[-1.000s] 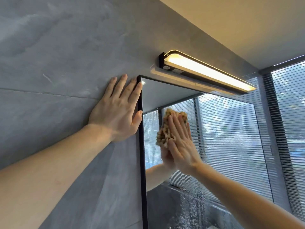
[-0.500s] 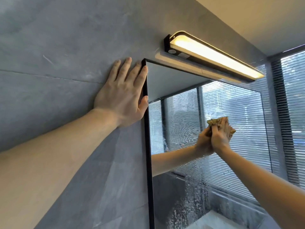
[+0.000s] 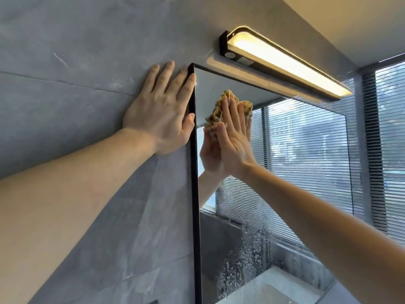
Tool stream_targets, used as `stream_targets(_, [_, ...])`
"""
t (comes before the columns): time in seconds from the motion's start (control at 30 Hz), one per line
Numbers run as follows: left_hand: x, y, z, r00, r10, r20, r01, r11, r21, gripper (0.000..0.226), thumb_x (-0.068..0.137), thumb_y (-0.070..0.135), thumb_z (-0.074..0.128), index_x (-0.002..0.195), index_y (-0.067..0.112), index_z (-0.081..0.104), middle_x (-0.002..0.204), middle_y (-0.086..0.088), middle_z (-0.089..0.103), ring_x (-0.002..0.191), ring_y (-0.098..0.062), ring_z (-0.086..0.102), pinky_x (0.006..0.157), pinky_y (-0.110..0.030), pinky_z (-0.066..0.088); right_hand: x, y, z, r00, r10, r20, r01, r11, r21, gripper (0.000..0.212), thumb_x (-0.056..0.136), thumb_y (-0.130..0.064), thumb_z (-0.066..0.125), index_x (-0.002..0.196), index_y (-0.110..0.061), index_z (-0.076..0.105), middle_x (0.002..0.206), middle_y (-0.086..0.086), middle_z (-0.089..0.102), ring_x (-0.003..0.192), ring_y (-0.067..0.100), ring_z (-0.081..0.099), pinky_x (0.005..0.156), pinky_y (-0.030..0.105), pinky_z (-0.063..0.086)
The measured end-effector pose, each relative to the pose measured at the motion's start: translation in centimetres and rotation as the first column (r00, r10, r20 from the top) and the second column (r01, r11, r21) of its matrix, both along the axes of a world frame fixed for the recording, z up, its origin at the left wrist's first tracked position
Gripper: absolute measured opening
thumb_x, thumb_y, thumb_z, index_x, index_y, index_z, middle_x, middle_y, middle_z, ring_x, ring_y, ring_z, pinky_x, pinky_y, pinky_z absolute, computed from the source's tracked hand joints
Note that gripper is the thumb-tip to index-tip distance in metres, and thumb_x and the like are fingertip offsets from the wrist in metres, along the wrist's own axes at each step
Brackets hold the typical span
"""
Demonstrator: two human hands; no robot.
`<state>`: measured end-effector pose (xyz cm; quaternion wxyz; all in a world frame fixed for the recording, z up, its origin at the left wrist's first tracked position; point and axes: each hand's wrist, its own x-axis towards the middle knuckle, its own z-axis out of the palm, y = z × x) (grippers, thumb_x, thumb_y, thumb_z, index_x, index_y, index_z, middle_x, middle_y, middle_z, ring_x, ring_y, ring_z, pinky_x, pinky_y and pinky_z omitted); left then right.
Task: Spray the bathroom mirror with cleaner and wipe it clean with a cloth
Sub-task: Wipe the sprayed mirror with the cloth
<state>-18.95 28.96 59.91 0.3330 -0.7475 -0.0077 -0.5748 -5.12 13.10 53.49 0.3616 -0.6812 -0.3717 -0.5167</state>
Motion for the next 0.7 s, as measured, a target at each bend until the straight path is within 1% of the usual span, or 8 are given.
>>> stream_targets(0.07, [0.1, 0.0, 0.0, 1.0, 0.005, 0.004, -0.005, 1.0, 0.003, 0.084, 0.095, 0.05, 0.019, 0.167, 0.008, 0.01, 0.174, -0.016, 0.019, 0.162, -0.04, 0.011, 0.132, -0.056, 0.008, 0.1, 0.3, -1.9, 0.995, -0.042, 0.085, 0.038, 0.999, 0.038, 0.067, 0.106, -0.043, 0.021, 0.168, -0.017, 0.014, 0.178, 0.005, 0.008, 0.164, 0.014, -0.006, 0.133, 0.053, -0.001])
stream_targets(0.17, [0.3, 0.0, 0.1, 1.0, 0.021, 0.011, -0.021, 1.0, 0.01, 0.085, 0.093, 0.047, 0.022, 0.167, 0.007, 0.011, 0.174, -0.017, 0.02, 0.161, -0.041, 0.012, 0.131, -0.057, 0.009, 0.1, 0.0, -6.2, 0.985, -0.033, 0.172, 0.017, 0.995, 0.093, 0.067, 0.104, -0.033, 0.027, 0.164, -0.002, 0.029, 0.174, 0.014, 0.022, 0.164, 0.032, 0.012, 0.132, 0.059, 0.012])
stream_targets(0.23, [0.2, 0.0, 0.2, 1.0, 0.024, 0.015, -0.025, 1.0, 0.013, 0.086, 0.092, 0.047, 0.024, 0.167, 0.007, 0.011, 0.174, -0.017, 0.021, 0.161, -0.041, 0.014, 0.131, -0.058, 0.01, 0.5, -1.0, -9.9, 0.985, -0.037, 0.167, 0.033, 0.999, 0.028, 0.068, 0.104, -0.032, 0.028, 0.165, -0.002, 0.025, 0.175, 0.015, 0.019, 0.164, 0.037, 0.012, 0.13, 0.064, 0.014])
stream_targets(0.33, [0.0, 0.0, 0.3, 0.999, 0.029, 0.021, -0.029, 1.0, 0.012, 0.086, 0.091, 0.046, 0.023, 0.167, 0.008, 0.011, 0.173, -0.017, 0.022, 0.161, -0.041, 0.014, 0.131, -0.058, 0.01, 1.3, -3.2, -16.6, 0.988, -0.064, 0.144, 0.08, 0.991, -0.109, 0.07, 0.104, -0.03, 0.029, 0.168, -0.007, 0.014, 0.178, 0.012, 0.009, 0.165, 0.037, 0.006, 0.127, 0.07, 0.015])
stream_targets(0.4, [0.0, -0.1, 0.2, 0.999, 0.034, 0.018, -0.035, 0.999, 0.008, 0.087, 0.09, 0.046, 0.022, 0.167, 0.008, 0.011, 0.173, -0.017, 0.022, 0.161, -0.041, 0.014, 0.131, -0.057, 0.01, 1.2, -4.0, -20.7, 0.989, -0.07, 0.131, 0.091, 0.983, -0.161, 0.072, 0.103, -0.032, 0.031, 0.169, -0.007, 0.012, 0.178, 0.013, 0.009, 0.164, 0.039, 0.006, 0.126, 0.071, 0.016])
stream_targets(0.47, [0.0, -0.2, 0.2, 0.999, 0.038, 0.013, -0.039, 0.999, 0.005, 0.088, 0.088, 0.046, 0.02, 0.167, 0.008, 0.011, 0.173, -0.016, 0.021, 0.161, -0.041, 0.014, 0.131, -0.057, 0.01, 0.8, -4.2, -22.7, 0.992, -0.064, 0.11, 0.084, 0.979, -0.185, 0.072, 0.105, -0.036, 0.03, 0.17, -0.012, 0.01, 0.178, 0.011, 0.01, 0.164, 0.039, 0.006, 0.125, 0.07, 0.015])
stream_targets(0.57, [0.0, -0.2, 0.2, 0.999, 0.037, 0.006, -0.037, 0.999, 0.002, 0.089, 0.087, 0.045, 0.019, 0.167, 0.008, 0.011, 0.174, -0.016, 0.021, 0.161, -0.04, 0.013, 0.131, -0.057, 0.01, 0.6, -3.7, -20.9, 0.993, -0.057, 0.099, 0.073, 0.984, -0.16, 0.067, 0.11, -0.045, 0.022, 0.17, -0.017, 0.01, 0.178, 0.008, 0.011, 0.165, 0.037, 0.006, 0.126, 0.067, 0.012])
stream_targets(0.7, [0.0, -0.2, 0.1, 0.999, 0.034, 0.0, -0.034, 0.999, -0.003, 0.09, 0.086, 0.045, 0.02, 0.167, 0.008, 0.012, 0.174, -0.016, 0.02, 0.161, -0.041, 0.013, 0.131, -0.057, 0.01, -0.1, -2.0, -13.5, 0.991, -0.019, 0.129, 0.036, 0.991, -0.127, 0.068, 0.107, -0.036, 0.029, 0.169, -0.011, 0.015, 0.179, 0.006, 0.008, 0.166, 0.032, 0.003, 0.128, 0.067, 0.013])
